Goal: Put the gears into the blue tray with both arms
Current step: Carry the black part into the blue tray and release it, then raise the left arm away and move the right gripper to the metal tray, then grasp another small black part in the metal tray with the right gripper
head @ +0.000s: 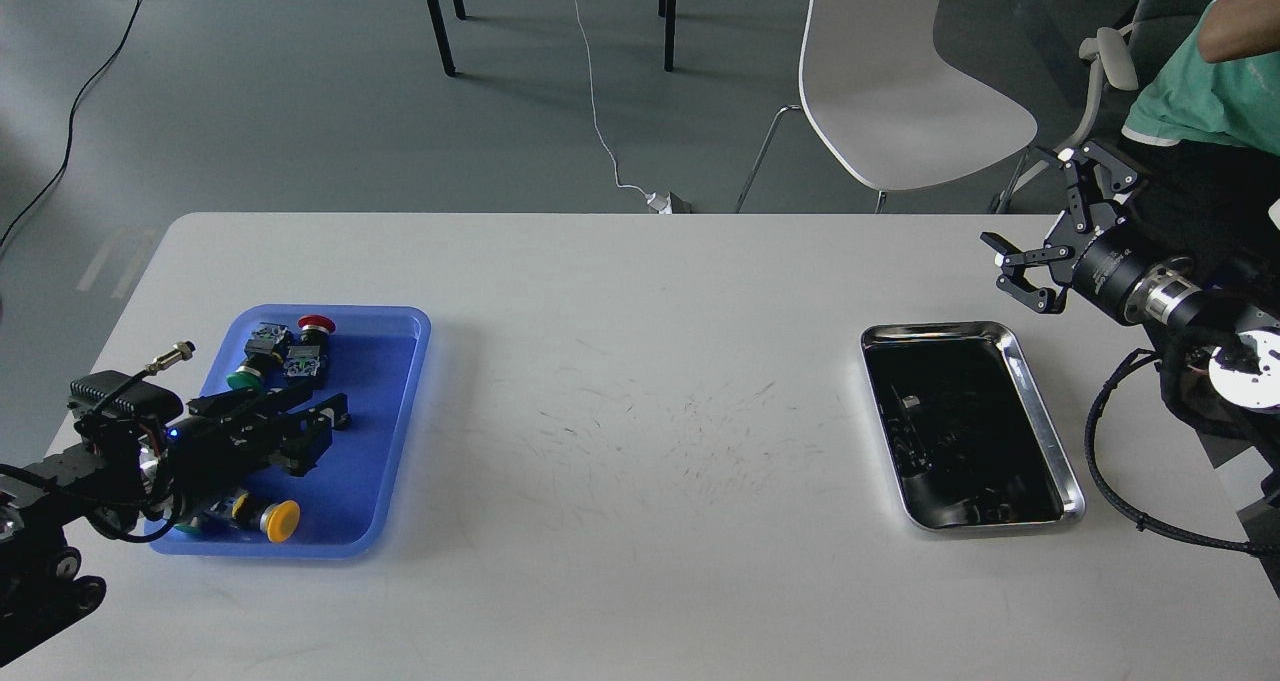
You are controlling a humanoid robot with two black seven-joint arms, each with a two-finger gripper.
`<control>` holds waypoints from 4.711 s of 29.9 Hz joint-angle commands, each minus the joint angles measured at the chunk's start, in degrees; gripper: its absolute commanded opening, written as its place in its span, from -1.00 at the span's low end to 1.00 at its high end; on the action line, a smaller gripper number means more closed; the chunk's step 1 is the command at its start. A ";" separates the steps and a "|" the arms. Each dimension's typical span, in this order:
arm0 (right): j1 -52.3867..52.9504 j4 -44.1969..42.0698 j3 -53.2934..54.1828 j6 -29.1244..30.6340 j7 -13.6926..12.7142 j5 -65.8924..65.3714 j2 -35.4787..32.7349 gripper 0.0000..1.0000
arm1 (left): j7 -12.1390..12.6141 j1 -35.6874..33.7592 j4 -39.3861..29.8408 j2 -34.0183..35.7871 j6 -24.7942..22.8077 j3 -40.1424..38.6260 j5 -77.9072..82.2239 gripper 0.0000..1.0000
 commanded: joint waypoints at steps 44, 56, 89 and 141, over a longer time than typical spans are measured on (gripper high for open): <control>18.87 33.27 -20.44 -4.68 -5.02 -32.13 -20.17 0.96 | 8.69 -25.73 24.22 -21.09 -29.18 -17.74 -95.54 0.96; 29.80 42.70 -46.22 1.83 -5.46 -68.98 -24.32 0.96 | 8.25 -25.55 23.87 -21.01 -28.56 -17.12 -95.36 0.96; 28.48 31.01 -56.42 3.06 -5.72 -69.17 -11.04 0.89 | 8.16 -25.20 23.78 -20.22 -28.21 -16.86 -94.84 0.96; 31.20 25.21 -59.68 4.16 -4.84 -69.43 -6.12 -0.96 | 8.34 -25.29 23.78 -19.95 -28.21 -16.86 -94.84 0.96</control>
